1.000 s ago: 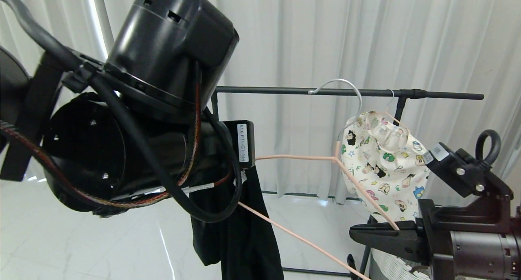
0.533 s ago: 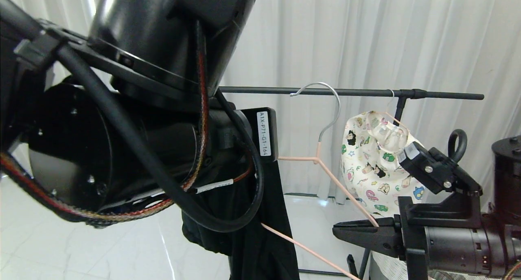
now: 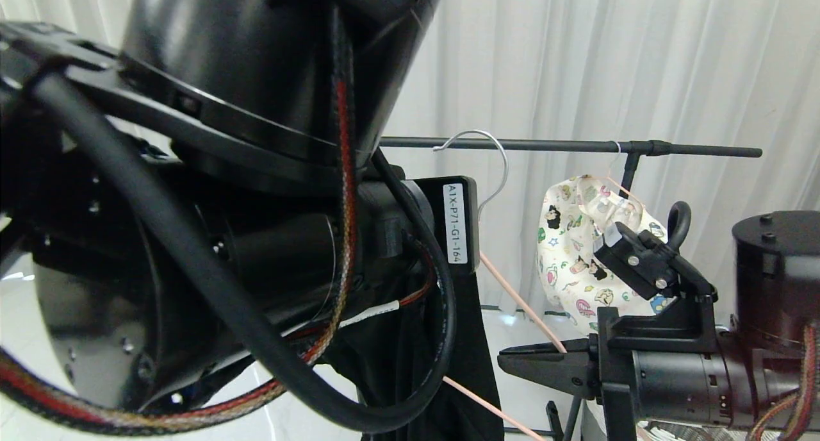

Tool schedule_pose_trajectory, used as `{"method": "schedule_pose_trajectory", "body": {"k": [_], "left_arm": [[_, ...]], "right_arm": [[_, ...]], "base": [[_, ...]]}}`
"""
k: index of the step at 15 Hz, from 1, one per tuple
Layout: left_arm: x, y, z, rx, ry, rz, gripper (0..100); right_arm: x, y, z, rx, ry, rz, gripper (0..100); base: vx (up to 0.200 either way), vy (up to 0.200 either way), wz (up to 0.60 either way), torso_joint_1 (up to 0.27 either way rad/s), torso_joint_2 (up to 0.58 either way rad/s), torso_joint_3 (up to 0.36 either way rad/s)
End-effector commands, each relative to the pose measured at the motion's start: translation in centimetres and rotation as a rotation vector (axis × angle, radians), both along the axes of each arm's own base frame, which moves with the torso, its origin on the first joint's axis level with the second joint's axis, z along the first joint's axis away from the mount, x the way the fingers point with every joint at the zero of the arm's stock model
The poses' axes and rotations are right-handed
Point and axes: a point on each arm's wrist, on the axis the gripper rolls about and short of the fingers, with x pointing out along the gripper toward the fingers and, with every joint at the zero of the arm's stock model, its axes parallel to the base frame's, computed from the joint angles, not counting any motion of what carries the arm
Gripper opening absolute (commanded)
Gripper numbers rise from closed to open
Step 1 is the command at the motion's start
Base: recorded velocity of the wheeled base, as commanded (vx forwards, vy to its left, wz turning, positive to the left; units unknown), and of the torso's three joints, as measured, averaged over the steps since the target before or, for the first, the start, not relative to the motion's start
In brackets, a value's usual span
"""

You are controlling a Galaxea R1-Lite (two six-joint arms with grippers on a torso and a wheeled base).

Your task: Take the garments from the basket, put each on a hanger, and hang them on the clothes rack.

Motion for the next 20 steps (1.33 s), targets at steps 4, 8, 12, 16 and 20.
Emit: {"method": "schedule_pose_trajectory", "body": {"k": [4, 8, 12, 16, 20], "left_arm": [[-0.4, -0.3, -0.1, 0.019, -0.004, -0.026, 0], [-0.4, -0.1, -0.8, 0.058, -0.007, -0.006, 0], [-0.3, -0.2, -1.0, 0.066, -0.006, -0.001, 0], [-0.1, -0.1, -2.3, 0.142, -0.008, 0.014, 100], [0.1, 0.4, -2.1, 0.143, -0.020, 0.045, 100]], "right_arm": [[0.0, 0.6, -0.1, -0.007, 0.003, 0.007, 0], [0.4, 0.6, -0.4, -0.037, -0.014, -0.102, 0], [0.7, 0.5, -0.2, -0.017, 0.000, -0.198, 0], [0.9, 0.5, 0.0, -0.006, -0.018, -0.245, 0], [1.3, 0.1, 0.2, 0.008, -0.035, -0.279, 0]], "base": [[0.000, 0.000, 0.00, 0.000, 0.00, 0.000], [0.000, 0.000, 0.00, 0.000, 0.00, 0.000], [0.000, 0.000, 0.00, 0.000, 0.00, 0.000], [0.000, 0.000, 0.00, 0.000, 0.00, 0.000], [0.000, 0.000, 0.00, 0.000, 0.00, 0.000]]}}
